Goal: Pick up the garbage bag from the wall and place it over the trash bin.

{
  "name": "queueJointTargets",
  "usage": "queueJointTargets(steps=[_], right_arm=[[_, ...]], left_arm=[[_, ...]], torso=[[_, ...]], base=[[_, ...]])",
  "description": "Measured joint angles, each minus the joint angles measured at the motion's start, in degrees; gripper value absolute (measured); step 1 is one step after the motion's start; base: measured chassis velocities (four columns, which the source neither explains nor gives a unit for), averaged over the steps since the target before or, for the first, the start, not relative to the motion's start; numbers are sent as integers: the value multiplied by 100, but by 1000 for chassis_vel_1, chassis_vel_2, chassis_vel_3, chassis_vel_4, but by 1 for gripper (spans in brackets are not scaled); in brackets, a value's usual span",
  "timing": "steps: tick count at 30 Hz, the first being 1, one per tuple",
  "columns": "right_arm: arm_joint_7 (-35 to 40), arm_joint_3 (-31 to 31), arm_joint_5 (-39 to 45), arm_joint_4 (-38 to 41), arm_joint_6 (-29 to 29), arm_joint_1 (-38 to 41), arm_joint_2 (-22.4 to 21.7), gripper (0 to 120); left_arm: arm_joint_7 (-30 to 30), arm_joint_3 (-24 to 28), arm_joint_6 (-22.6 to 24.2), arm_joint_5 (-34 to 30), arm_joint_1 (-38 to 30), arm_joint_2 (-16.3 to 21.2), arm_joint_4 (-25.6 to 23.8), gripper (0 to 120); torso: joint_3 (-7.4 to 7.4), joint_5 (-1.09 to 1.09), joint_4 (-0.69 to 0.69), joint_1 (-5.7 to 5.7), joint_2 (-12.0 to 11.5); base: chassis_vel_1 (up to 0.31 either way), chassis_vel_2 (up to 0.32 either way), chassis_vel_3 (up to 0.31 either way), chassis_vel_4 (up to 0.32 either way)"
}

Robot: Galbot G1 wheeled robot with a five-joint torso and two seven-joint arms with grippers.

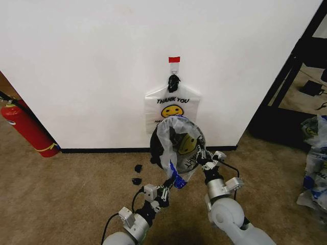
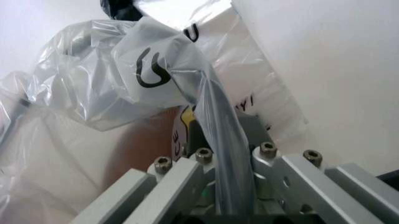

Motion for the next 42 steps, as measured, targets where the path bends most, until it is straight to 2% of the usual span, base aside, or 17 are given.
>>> queueJointTargets(steps=[8, 21, 25, 32, 42], right_arm=[[52, 60, 83, 191, -216, -83, -131, 1], [189, 412, 34, 133, -564, -75, -379, 1], [16, 571, 184, 146, -678, -155, -504, 1], [-812, 884, 683, 259, -961, -368, -740, 1], [-1363, 1056, 504, -143, -1054, -293, -912, 1]], left_arm=[[-49, -213, -147, 60, -105, 15, 174, 0], [-58, -283, -216, 102, -85, 29, 163, 0], [-87, -283, -216, 112, -99, 21, 167, 0], [-147, -282, -201, 140, -154, -13, 273, 0], [-147, -343, -212, 127, -129, 20, 272, 0]], torso=[[0, 0, 0, 0, 0], [0, 1, 0, 0, 0], [0, 1, 0, 0, 0], [0, 0, 0, 0, 0], [0, 0, 0, 0, 0]], base=[[0, 0, 0, 0], [0, 0, 0, 0], [0, 0, 0, 0], [0, 0, 0, 0], [0, 0, 0, 0]])
